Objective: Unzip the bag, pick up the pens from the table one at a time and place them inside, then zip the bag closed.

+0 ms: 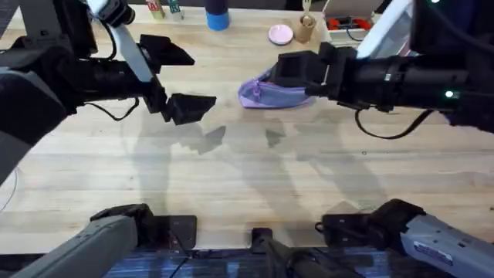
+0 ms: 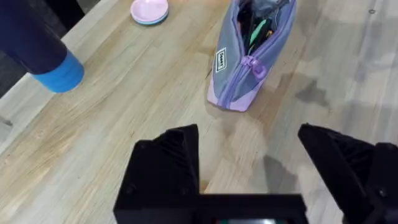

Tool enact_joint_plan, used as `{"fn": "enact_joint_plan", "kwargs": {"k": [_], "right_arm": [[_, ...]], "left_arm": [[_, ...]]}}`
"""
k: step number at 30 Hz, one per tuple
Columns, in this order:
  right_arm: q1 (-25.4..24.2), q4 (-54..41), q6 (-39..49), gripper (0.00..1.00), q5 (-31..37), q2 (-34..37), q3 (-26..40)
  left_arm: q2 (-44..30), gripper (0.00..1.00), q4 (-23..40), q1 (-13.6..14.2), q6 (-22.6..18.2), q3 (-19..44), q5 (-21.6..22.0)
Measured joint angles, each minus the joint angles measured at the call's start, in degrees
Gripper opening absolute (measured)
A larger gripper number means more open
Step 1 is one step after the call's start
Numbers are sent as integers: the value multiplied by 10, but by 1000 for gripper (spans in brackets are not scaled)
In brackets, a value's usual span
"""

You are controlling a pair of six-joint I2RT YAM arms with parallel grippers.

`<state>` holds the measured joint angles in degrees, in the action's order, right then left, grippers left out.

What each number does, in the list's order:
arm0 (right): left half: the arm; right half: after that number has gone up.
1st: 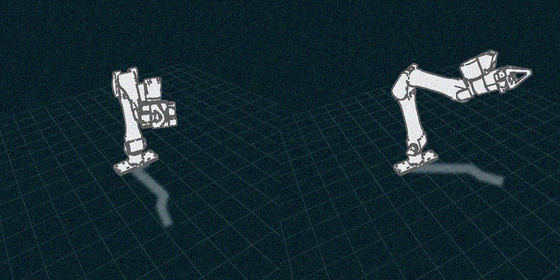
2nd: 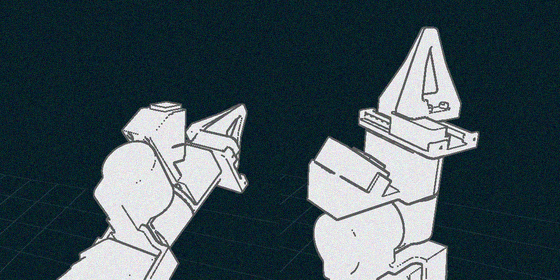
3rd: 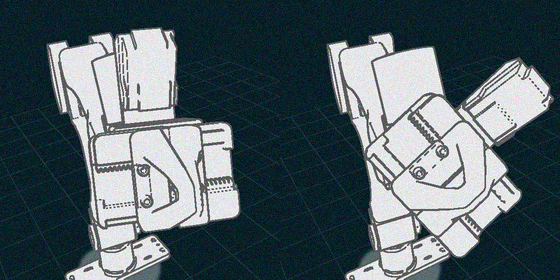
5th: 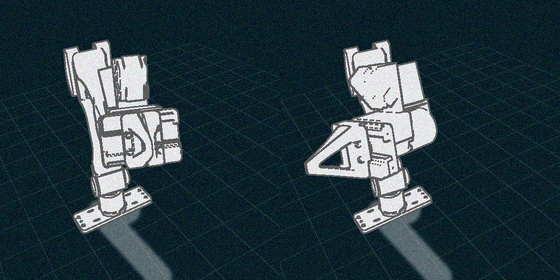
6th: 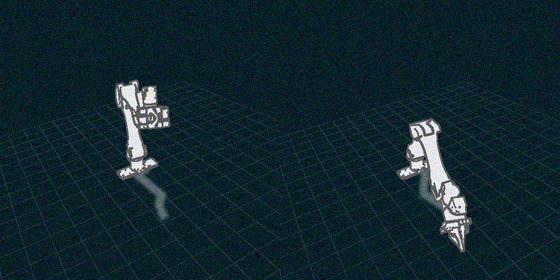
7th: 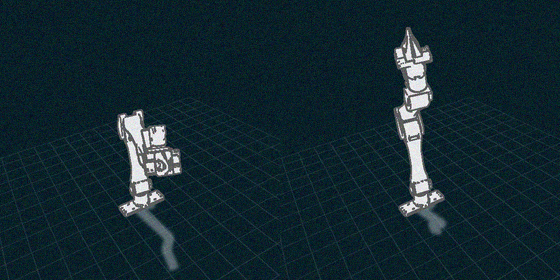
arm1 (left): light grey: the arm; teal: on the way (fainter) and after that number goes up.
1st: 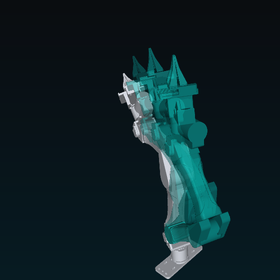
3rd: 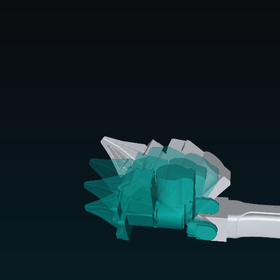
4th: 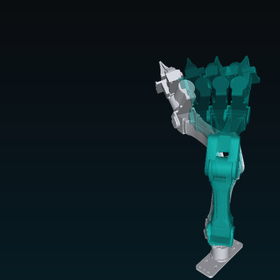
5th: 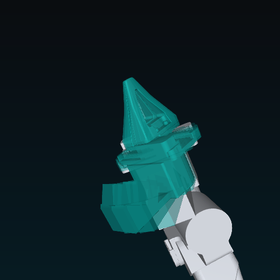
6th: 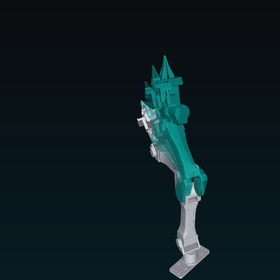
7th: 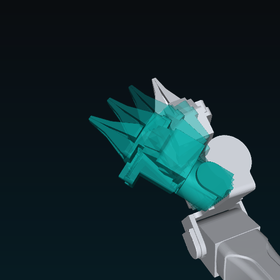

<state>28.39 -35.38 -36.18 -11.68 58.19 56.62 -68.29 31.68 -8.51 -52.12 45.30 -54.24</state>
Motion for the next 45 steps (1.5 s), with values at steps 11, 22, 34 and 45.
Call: {"fn": "enact_joint_plan", "kwargs": {"k": [11, 22, 34, 45], "right_arm": [[2, 2, -41, 997, 0, 33, 0], [64, 6, -46, 997, 73, 70, 0], [130, 45, -65, 997, 174, 123, 0], [131, 51, -80, 997, 181, 133, 0]], "left_arm": [[0, 996, 0, 0, 0, 0, 0], [0, 995, 0, 0, 0, 0, 0], [0, 995, 0, 0, 0, 0, 0], [0, 995, 0, 0, 0, 0, 0]]}}
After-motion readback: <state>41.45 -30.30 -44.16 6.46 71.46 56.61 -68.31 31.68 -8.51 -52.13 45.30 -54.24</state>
